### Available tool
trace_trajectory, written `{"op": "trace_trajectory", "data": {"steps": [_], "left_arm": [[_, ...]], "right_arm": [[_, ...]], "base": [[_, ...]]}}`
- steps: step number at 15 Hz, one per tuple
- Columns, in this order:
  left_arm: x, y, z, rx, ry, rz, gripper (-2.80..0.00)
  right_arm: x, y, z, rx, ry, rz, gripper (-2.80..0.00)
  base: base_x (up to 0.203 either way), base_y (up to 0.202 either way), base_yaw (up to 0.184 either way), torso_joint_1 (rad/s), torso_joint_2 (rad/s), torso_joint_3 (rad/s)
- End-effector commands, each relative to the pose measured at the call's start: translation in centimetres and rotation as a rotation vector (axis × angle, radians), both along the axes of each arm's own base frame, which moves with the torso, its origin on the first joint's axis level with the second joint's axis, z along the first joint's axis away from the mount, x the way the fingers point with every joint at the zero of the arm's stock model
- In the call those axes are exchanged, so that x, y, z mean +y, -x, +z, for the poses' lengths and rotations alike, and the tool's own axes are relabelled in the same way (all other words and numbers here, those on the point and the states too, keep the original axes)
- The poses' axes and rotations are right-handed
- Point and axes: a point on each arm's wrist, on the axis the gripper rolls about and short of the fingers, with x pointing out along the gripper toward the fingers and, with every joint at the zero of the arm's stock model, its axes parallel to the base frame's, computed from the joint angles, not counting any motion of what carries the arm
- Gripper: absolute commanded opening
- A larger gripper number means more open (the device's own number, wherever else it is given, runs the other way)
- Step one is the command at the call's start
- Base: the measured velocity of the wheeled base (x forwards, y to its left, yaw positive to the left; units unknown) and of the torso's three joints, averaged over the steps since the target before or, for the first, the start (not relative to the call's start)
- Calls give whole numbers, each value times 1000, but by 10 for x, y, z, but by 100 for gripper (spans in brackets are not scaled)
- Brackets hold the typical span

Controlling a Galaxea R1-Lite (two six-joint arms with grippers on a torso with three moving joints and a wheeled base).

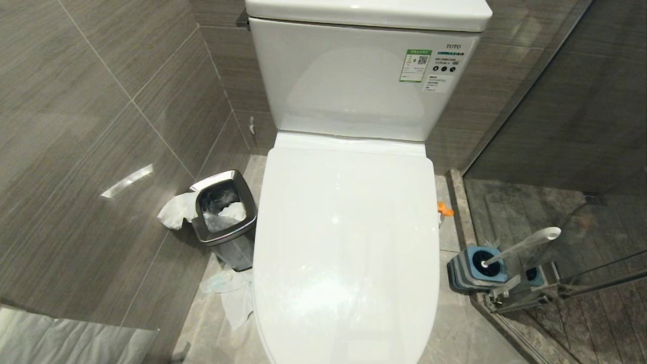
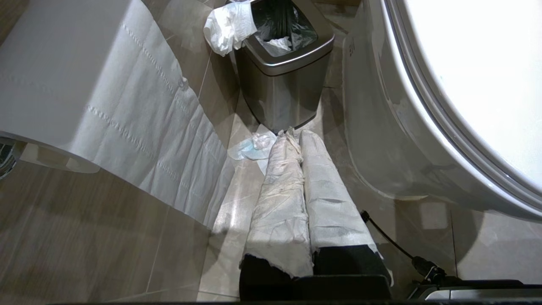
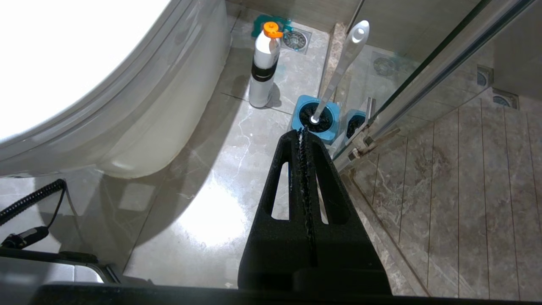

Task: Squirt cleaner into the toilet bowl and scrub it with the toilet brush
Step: Use the left hand to lift the toilet lid slightly

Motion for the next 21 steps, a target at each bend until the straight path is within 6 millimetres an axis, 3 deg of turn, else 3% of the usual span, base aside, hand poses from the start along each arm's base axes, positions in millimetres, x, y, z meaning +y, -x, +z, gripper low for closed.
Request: {"op": "trace_trajectory", "data": {"steps": [1,5,8,21], "left_arm": [[0,0,0,0,-1,-1,-280],[0,0,0,1,1,1,-280],[0,0,0,0,0,-1,-280],[0,0,0,1,0,0,-280]], "right_arm": [[0,0,0,-1,2,0,-280],[0,0,0,1,-12,2,-280],[-1,0,0,-1,-189,-47,-280],[-1,0,0,-3,-194,-54,-280]], "base": [[0,0,0,0,0,0],[0,0,0,0,0,0],[0,0,0,0,0,0],[0,0,0,0,0,0]]}}
